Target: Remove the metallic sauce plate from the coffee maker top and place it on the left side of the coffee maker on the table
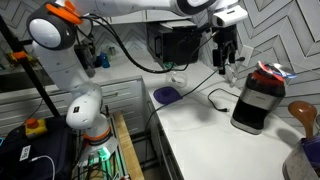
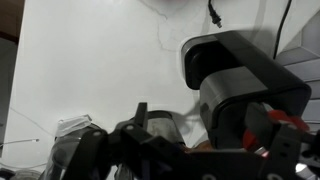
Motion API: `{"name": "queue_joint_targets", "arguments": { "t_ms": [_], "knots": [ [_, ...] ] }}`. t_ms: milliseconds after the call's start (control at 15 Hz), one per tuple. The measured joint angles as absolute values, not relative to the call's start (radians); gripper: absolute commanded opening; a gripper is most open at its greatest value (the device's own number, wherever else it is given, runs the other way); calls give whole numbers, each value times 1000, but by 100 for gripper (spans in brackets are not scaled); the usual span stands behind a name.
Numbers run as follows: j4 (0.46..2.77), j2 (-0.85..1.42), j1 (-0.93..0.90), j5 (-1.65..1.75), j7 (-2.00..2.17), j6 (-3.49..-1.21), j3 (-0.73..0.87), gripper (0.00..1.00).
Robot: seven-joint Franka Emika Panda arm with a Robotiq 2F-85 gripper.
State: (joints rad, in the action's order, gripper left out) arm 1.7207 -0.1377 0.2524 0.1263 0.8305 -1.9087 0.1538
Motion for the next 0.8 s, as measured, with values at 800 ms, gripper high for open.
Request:
{"name": "queue_joint_targets", "arguments": {
  "t_ms": [800],
  "knots": [
    [1708,-122,244,49,1183,-2000,152,100]
  ]
}}
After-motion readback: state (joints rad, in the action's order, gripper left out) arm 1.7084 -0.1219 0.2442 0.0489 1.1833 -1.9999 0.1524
